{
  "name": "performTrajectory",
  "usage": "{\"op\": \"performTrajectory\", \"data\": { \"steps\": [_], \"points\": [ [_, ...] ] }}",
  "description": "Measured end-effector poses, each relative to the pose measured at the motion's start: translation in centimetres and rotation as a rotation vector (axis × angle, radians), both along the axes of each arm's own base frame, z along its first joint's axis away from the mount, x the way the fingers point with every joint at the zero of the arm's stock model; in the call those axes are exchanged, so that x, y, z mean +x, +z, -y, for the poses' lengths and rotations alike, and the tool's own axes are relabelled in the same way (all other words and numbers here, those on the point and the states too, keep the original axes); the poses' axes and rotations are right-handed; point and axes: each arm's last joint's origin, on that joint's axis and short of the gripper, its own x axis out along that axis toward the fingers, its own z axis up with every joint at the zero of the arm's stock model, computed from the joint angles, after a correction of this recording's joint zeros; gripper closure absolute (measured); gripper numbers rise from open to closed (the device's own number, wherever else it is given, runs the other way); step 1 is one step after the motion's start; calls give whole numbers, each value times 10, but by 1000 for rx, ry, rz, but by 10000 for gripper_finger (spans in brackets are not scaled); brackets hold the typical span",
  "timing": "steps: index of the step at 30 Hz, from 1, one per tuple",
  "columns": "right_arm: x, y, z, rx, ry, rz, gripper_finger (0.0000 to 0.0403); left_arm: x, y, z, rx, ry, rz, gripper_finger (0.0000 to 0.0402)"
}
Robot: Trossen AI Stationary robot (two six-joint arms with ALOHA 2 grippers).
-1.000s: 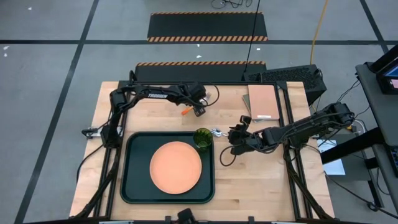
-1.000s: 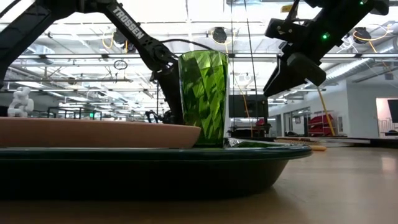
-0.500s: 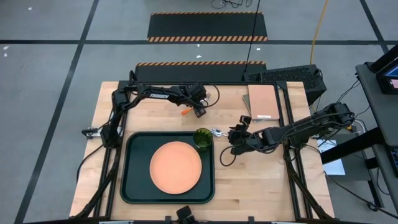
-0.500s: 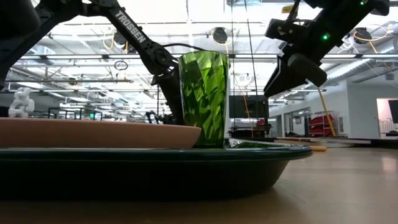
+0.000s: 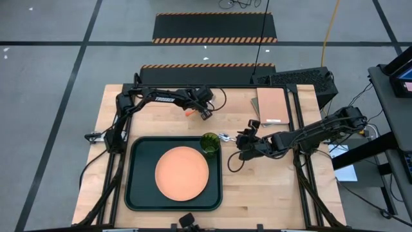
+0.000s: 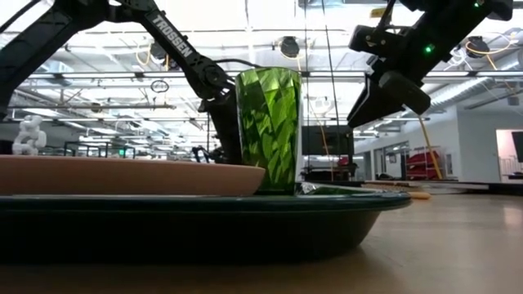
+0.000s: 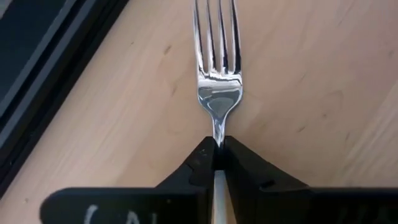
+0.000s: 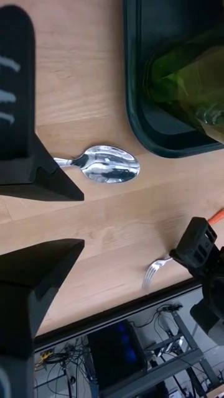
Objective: Pick and place plate/cup/fork/spoon on tray
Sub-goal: Put the orange fork on the black serving tray beside the light orange plate
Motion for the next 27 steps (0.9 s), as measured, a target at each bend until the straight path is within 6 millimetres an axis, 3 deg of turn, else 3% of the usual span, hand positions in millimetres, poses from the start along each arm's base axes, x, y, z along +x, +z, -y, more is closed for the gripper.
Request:
{"op": "performTrajectory", "data": {
  "steps": [7,12,18,27],
  "points": [
    [0,0,0,0,0,0,300,-10,11,3,-29,65,-29,371],
    [0,0,0,-4,3,-3,300,-16,45,18,-36,63,-17,384],
    [1,0,1,-9,6,-3,300,-29,77,52,-65,83,-77,387],
    [1,0,1,-28,28,-19,300,-50,118,125,-65,162,-144,392]
  ]
}}
